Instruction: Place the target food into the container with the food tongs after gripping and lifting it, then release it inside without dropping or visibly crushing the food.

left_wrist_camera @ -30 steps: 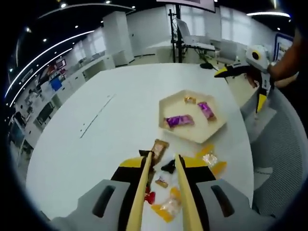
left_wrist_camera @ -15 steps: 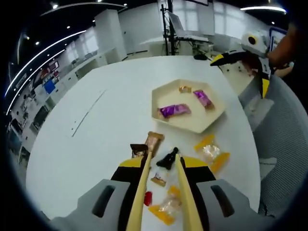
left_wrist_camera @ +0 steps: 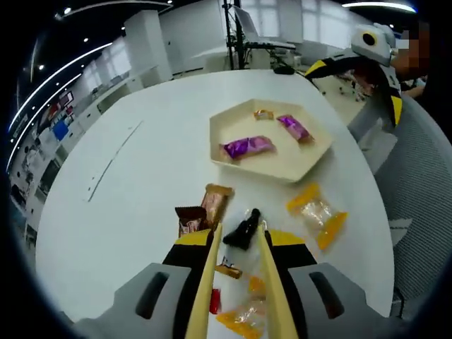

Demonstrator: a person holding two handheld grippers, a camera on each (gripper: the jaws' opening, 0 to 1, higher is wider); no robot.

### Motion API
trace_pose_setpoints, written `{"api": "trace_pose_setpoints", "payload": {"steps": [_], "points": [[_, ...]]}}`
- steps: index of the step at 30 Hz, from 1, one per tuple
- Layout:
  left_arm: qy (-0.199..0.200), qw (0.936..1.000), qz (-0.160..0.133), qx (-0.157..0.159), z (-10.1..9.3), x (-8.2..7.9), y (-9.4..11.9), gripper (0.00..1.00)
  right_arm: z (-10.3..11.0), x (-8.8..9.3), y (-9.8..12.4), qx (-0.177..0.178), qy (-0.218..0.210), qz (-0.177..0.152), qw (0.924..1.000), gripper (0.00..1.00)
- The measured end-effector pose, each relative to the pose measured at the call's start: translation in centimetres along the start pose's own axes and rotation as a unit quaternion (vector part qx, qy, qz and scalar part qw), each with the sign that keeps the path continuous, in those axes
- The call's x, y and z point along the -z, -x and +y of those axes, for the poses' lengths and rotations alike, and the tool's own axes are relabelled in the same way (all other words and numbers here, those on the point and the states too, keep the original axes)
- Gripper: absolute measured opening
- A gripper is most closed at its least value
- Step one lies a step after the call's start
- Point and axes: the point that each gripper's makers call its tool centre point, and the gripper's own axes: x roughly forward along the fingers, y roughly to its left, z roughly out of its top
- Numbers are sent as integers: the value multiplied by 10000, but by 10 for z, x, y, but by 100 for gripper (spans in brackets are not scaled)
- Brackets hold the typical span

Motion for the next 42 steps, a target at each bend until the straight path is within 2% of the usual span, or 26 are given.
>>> {"api": "trace_pose_setpoints", "payload": {"steps": [2, 5, 9, 11, 22, 27, 29, 31, 40, 41, 42], "points": [[-40, 9999, 127, 32, -2, 7, -4, 25, 0, 1, 0, -8, -32, 3, 10000, 99], [50, 9999, 83, 59, -3, 6, -5, 25, -1, 0, 0, 12, -56, -7, 10000, 99], [170, 9990, 163, 381, -23, 6, -6, 24, -1, 1, 0, 2, -66, -7, 10000, 99], [10, 9986, 242, 475, -33, 7, -6, 24, -1, 1, 0, 1, -72, 3, 10000, 99], [74, 9994, 151, 318, -34, -5, -19, 24, 0, 0, 0, -4, -87, -3, 10000, 99], [-12, 9993, 207, 325, -33, -7, -23, 24, 0, 0, 0, 0, -85, -1, 10000, 99], [95, 9989, 215, 400, -37, -8, -24, 22, 0, 0, 0, -1, -83, -6, 10000, 99], [15, 9992, 258, 302, -39, -9, -24, 20, -1, 0, 0, 16, -78, -10, 10000, 99], [216, 9990, 375, 63, -35, 1, -13, 19, -1, -1, 0, 19, -82, -27, 10000, 99], [213, 9990, 383, 91, -36, 4, -10, 20, 0, -1, 0, 11, -80, -21, 10000, 99], [92, 9992, 395, -42, -32, 7, -9, 21, 0, -1, 0, 7, -75, -17, 10000, 99]]}}
